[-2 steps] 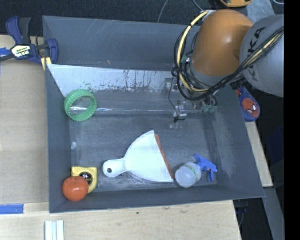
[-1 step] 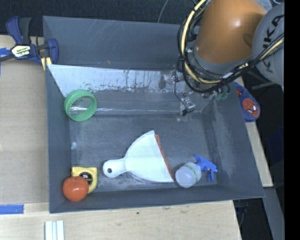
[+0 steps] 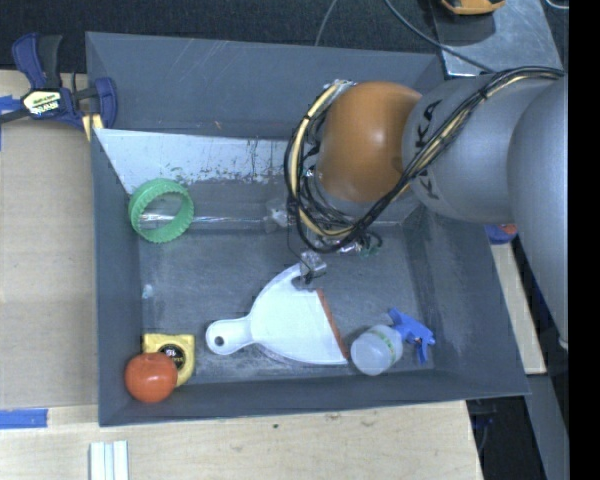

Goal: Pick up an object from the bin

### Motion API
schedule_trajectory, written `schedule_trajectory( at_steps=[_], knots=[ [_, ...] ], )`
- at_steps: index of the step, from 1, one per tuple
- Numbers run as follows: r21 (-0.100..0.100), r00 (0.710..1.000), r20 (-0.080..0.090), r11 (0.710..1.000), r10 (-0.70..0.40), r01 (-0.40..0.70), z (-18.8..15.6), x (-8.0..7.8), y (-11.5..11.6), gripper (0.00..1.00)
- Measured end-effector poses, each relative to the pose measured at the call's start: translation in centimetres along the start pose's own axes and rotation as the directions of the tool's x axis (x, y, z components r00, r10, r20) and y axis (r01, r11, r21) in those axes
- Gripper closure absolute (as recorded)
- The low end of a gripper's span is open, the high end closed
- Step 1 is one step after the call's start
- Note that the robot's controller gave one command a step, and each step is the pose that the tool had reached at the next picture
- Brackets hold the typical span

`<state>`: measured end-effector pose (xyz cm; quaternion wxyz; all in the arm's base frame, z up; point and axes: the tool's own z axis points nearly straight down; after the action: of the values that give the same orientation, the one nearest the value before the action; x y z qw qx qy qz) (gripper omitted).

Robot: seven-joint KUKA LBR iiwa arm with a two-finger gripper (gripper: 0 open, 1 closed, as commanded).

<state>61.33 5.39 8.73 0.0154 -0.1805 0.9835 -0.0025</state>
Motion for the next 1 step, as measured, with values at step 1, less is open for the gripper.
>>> schedule_trajectory(
  at_steps=[1],
  knots=[
    [0.000,0.999,0.001,0.999,0.049,-0.049,1.70,2.86,-1.50,0.00]
  ],
)
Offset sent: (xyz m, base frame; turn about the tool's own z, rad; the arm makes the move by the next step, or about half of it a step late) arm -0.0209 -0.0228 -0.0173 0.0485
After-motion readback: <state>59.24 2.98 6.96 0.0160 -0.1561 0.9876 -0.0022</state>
